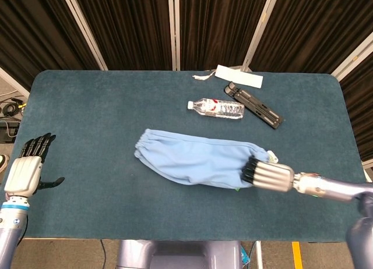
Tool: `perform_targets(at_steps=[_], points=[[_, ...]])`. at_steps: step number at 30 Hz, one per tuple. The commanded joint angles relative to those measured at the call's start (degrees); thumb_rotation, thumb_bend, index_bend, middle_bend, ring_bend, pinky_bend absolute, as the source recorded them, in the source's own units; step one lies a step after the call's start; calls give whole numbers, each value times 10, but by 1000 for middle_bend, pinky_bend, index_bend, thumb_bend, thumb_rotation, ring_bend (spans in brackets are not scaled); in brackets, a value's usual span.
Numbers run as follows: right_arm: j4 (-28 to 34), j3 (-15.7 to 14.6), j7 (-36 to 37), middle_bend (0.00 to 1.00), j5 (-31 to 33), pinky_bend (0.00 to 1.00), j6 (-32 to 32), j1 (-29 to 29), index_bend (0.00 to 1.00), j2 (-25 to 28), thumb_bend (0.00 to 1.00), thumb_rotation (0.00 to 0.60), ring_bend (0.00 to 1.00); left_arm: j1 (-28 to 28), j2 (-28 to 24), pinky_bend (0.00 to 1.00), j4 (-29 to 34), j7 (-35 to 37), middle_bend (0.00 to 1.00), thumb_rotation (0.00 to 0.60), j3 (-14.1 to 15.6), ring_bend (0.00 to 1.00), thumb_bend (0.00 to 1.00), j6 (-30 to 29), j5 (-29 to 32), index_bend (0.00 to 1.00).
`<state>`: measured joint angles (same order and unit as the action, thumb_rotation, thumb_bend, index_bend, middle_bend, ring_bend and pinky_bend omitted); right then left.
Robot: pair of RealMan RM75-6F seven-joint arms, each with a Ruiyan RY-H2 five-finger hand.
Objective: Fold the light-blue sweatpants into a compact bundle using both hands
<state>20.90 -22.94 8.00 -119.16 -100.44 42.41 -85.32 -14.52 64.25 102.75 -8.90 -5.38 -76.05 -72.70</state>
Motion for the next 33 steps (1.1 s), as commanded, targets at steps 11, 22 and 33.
perform_targets(at_steps=[11,22,33], points=[[99,15,-30,517,-12,436,6,29,522,38,784,600,432,3,0,0,4,-2,0,600,1,0,0,-1,-4,0],[295,109,-43,513,47,436,177,151,519,35,782,600,431,2,-7,0,-7,22,0,600,-7,0,0,12,11,0],[347,195,-94,518,110,437,339,224,518,-57,785,600,433,0,-23,0,-15,68,0,600,-13,0,0,33,17,0]])
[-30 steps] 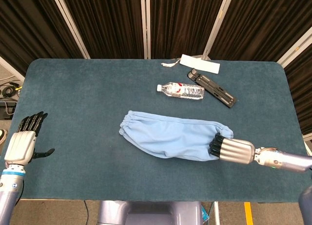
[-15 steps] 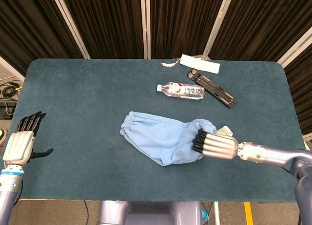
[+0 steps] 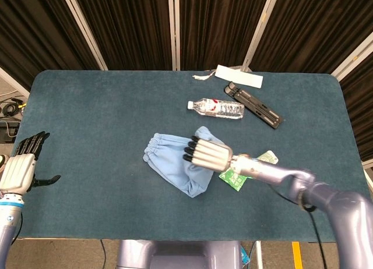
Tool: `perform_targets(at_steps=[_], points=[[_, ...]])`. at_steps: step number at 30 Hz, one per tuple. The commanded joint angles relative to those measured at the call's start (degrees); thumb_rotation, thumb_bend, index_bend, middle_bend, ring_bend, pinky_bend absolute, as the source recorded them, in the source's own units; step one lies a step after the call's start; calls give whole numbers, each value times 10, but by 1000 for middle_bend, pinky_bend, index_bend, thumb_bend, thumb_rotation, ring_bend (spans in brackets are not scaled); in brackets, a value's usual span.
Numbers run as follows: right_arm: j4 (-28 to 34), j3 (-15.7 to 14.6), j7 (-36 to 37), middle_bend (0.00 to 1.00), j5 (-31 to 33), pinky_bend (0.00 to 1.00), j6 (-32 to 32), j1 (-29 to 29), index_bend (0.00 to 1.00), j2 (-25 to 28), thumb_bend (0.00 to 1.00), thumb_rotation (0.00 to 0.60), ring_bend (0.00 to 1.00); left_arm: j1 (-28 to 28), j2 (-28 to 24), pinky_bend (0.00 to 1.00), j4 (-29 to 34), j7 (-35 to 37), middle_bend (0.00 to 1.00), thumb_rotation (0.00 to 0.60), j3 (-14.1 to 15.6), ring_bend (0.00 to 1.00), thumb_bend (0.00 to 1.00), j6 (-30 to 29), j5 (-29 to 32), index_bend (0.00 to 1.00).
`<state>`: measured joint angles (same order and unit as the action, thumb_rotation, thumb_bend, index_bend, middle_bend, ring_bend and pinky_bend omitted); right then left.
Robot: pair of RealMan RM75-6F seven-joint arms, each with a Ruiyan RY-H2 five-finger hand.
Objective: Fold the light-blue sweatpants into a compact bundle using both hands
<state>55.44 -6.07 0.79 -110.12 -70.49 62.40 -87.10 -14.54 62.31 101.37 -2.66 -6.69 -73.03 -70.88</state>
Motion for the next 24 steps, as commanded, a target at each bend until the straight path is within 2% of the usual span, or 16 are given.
perform_targets(at_steps=[1,7,9,10,12,15,17,21,24], points=[[-2,29,-24,518,22,437,47,28,517,-47,785,600,433,0,-4,0,-2,8,0,600,0,0,0,5,-2,0],[-36,33,-41,515,24,437,87,46,514,-87,784,600,432,-1,-6,0,-6,19,0,600,0,0,0,11,-2,0],[-50,39,-47,491,30,431,94,48,497,-101,736,600,429,-1,-7,0,-7,22,0,600,-1,0,0,13,-1,0],[-55,42,-50,470,32,421,94,49,479,-106,682,600,419,-1,-7,0,-8,23,0,600,-1,0,0,13,-1,0],[-65,51,-60,358,40,355,91,48,360,-115,408,600,355,-1,-7,0,-9,25,0,600,-1,0,0,14,-1,0],[-74,69,-71,186,54,204,69,39,174,-130,82,600,220,-2,-7,0,-10,26,0,600,-1,0,0,17,0,0],[-73,81,-67,102,67,136,53,31,104,-138,6,600,135,-3,-6,0,-12,25,0,600,-1,0,0,19,2,0],[-59,95,-47,13,89,108,39,17,19,-141,0,600,55,-3,-5,0,-14,23,0,600,-1,0,0,21,5,0],[-48,99,-43,6,100,97,40,11,3,-138,0,600,37,-4,-4,0,-13,21,0,600,-1,0,0,20,5,0]])
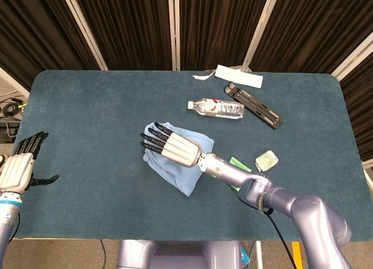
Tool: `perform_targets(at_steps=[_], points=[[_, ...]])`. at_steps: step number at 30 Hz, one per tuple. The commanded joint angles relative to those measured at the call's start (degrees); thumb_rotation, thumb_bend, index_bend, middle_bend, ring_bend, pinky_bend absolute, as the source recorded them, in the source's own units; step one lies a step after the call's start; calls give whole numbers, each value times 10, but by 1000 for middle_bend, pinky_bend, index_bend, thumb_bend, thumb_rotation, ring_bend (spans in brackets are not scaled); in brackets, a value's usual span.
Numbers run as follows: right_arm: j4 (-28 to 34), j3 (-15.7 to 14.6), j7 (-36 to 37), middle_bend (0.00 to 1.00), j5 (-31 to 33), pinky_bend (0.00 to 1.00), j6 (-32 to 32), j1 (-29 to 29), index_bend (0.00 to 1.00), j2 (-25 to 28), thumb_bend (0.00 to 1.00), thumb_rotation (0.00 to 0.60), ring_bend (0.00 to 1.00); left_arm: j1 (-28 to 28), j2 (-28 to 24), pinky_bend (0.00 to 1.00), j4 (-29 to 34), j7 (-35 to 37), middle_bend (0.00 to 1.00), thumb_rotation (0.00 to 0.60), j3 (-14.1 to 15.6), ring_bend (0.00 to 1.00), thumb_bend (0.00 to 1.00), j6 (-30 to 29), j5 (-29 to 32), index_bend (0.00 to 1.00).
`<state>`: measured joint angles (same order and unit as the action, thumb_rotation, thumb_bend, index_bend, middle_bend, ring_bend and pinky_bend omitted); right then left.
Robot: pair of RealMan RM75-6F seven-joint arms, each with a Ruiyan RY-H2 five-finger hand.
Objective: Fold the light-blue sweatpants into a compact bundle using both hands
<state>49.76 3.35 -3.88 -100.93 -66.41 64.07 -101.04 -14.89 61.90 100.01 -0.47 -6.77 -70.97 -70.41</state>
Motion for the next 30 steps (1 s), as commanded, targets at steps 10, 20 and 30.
perform_targets(at_steps=[10,20,30], points=[[194,20,106,85,129,47,124,-38,124,77,322,600,30,-1,5,0,4,-13,0,600,2,0,0,-1,-2,0],[251,39,220,121,200,137,217,-39,137,97,629,600,70,-2,6,0,4,-16,0,600,3,0,0,0,-2,0],[227,36,227,133,173,160,235,-21,148,50,741,600,95,-2,5,0,2,-10,0,600,2,0,0,1,-2,0]])
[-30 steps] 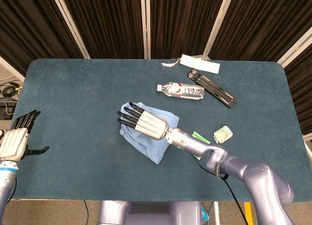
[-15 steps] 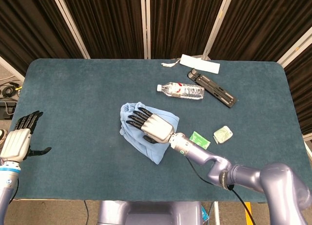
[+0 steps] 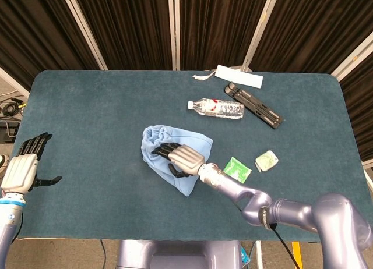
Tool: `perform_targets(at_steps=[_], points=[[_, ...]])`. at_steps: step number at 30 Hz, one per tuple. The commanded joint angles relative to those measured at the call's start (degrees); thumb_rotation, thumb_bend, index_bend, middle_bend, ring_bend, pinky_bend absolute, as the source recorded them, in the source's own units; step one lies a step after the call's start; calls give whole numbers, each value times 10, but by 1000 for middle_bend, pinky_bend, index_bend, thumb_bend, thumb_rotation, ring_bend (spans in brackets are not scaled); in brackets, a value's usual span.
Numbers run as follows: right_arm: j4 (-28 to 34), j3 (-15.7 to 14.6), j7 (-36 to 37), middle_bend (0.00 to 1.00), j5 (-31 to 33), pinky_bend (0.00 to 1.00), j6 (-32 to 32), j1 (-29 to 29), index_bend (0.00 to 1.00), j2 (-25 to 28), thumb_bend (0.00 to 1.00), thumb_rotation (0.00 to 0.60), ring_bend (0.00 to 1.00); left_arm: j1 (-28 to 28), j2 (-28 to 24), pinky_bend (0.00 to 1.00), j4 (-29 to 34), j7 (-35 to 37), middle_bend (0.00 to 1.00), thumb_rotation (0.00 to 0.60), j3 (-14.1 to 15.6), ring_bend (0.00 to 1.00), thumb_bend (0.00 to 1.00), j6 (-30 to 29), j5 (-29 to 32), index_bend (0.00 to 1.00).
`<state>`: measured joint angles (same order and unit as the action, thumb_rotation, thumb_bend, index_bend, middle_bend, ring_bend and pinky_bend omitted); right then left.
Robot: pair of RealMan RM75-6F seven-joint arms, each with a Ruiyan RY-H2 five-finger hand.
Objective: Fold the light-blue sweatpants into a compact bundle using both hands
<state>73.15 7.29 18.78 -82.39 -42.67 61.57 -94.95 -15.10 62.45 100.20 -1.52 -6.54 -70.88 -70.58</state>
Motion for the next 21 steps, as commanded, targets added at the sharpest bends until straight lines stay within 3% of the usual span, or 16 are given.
perform_targets(at_steps=[1,13,21], points=[[-12,-6,-2,133,-19,161,-5,5,149,-15,745,600,96,0,-1,0,-1,2,0,600,0,0,0,1,0,0],[-67,-15,-59,103,-27,157,3,9,144,-64,746,600,91,0,-1,0,0,4,0,600,2,0,0,1,-5,0],[-44,-4,-57,87,-46,150,-39,4,136,-54,724,600,67,0,-2,0,0,5,0,600,2,0,0,1,-5,0]])
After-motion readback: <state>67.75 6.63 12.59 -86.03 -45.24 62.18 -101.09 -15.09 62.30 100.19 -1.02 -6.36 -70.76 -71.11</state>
